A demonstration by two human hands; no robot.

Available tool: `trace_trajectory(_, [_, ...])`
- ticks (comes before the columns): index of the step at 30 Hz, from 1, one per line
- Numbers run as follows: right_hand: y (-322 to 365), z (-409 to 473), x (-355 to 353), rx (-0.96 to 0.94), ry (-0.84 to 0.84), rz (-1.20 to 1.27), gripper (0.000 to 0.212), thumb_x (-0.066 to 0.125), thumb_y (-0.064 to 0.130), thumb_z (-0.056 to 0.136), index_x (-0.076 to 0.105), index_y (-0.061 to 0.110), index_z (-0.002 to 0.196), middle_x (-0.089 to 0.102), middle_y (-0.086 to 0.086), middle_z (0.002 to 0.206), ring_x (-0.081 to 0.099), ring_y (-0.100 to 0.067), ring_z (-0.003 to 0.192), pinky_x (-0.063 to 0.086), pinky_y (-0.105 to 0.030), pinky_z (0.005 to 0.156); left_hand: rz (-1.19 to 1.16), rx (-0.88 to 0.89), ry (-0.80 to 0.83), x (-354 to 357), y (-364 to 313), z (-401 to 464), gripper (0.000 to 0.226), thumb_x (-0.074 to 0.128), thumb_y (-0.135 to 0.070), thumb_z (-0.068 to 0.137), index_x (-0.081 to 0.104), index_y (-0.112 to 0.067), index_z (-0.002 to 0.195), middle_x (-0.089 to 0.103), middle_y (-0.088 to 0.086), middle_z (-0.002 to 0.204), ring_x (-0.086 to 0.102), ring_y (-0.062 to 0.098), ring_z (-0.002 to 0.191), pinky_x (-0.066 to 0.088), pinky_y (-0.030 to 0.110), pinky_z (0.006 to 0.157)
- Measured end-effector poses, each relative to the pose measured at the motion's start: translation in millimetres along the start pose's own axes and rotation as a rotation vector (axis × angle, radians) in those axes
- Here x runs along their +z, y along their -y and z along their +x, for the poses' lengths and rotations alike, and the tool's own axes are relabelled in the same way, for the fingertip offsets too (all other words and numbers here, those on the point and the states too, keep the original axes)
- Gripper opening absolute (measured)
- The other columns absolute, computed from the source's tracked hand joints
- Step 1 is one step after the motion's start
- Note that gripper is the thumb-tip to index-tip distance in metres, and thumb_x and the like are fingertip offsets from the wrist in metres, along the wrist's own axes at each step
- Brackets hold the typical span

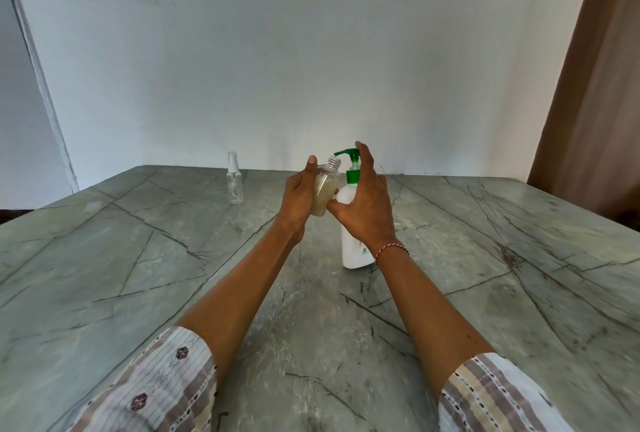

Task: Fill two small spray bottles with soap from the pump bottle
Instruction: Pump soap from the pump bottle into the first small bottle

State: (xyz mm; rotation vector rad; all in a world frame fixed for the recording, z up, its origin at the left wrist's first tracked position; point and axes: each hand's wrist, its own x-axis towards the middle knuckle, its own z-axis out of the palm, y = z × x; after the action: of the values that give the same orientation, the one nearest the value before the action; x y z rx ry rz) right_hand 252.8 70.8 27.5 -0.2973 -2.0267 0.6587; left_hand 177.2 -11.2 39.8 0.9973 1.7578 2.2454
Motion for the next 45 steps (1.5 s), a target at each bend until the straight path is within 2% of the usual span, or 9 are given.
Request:
trace_trajectory(3, [0.1,1.1,-1.7,0.004,0.033,-0.006,0.107,0.078,0.037,0.069,0.005,0.029,0.147,0.046,-0.003,0.137,0.047,-0.023,0.119,0.033,-0.027,0.091,0.012,-0.006,-0.003,0.4,-0.4,-0.4,0.035,0.034,-0.048,0.094,0.061,-0.031,0.078,0.064,-0.008,0.072,0.063,-0.003,0.055,0.049,0.01,0.049])
trace_trajectory(10, [1.8,-0.2,-1.3,-0.01,-0.001,0.001,0.098,0.079,0.027,0.066,0.019,0.025,0.143,0.051,-0.002,0.13,0.048,-0.023,0.112,0.044,-0.033,0.087,0.006,-0.004,-0.01,-0.9,-0.6,0.5,0.037,0.035,-0.047,0.095,0.061,-0.029,0.075,0.066,-0.012,0.061,0.062,-0.004,0.053,0.048,0.01,0.047])
trace_trajectory(14, [2.0,-0.7,-0.3,-0.008,-0.014,0.007,0.094,0.08,0.023,0.065,0.023,0.023,0.141,0.051,-0.002,0.13,0.048,-0.022,0.11,0.043,-0.03,0.084,0.009,-0.009,-0.007,-1.1,0.1,1.3,0.04,0.035,-0.048,0.094,0.062,-0.026,0.075,0.065,-0.006,0.066,0.061,-0.004,0.052,0.048,0.01,0.049])
trace_trajectory(21, [3.0,-1.9,-2.0,-0.009,-0.032,-0.001,0.091,0.08,0.024,0.066,0.026,0.02,0.139,0.05,-0.003,0.131,0.048,-0.022,0.11,0.044,-0.029,0.083,0.014,0.0,0.009,-1.1,-0.4,-0.1,0.038,0.033,-0.047,0.095,0.061,-0.029,0.076,0.066,-0.016,0.056,0.062,-0.005,0.053,0.047,0.009,0.047])
trace_trajectory(27, [4.7,-1.7,-3.7,0.004,0.015,-0.011,0.103,0.078,0.034,0.069,0.011,0.027,0.147,0.047,-0.002,0.137,0.046,-0.023,0.118,0.042,-0.037,0.096,0.014,-0.004,-0.001,-0.4,-0.4,0.3,0.035,0.034,-0.048,0.094,0.061,-0.032,0.079,0.065,-0.009,0.073,0.064,0.001,0.058,0.048,0.01,0.049])
trace_trajectory(30, [6.6,-1.7,-4.5,0.018,0.021,-0.025,0.109,0.078,0.038,0.07,0.002,0.028,0.147,0.045,-0.003,0.139,0.047,-0.024,0.12,0.042,-0.04,0.097,0.024,-0.006,0.001,0.3,-0.1,0.7,0.034,0.034,-0.048,0.094,0.06,-0.032,0.078,0.065,-0.014,0.066,0.064,-0.002,0.057,0.049,0.01,0.049])
trace_trajectory(32, [6.4,-2.5,-4.9,0.023,0.016,-0.009,0.107,0.079,0.034,0.069,0.006,0.027,0.147,0.045,-0.002,0.139,0.046,-0.025,0.12,0.043,-0.04,0.096,0.021,-0.009,0.004,0.0,0.5,0.7,0.036,0.035,-0.048,0.094,0.061,-0.031,0.076,0.066,-0.015,0.061,0.063,-0.004,0.055,0.05,0.01,0.05])
trace_trajectory(36, [5.7,-2.7,-5.5,0.013,0.007,0.005,0.101,0.08,0.028,0.067,0.015,0.025,0.145,0.048,-0.002,0.135,0.046,-0.025,0.116,0.045,-0.037,0.09,0.015,-0.001,0.006,-1.1,0.2,0.3,0.037,0.033,-0.048,0.094,0.063,-0.03,0.081,0.066,-0.008,0.073,0.065,-0.001,0.058,0.049,0.011,0.05])
trace_trajectory(45, [6.7,-3.2,-4.0,0.012,-0.024,-0.003,0.093,0.08,0.023,0.066,0.024,0.019,0.14,0.049,-0.005,0.131,0.048,-0.023,0.111,0.049,-0.037,0.088,0.0,-0.003,0.021,-1.5,-1.5,-0.3,0.043,0.033,-0.046,0.096,0.064,-0.024,0.078,0.067,-0.013,0.056,0.063,-0.002,0.054,0.046,0.01,0.046])
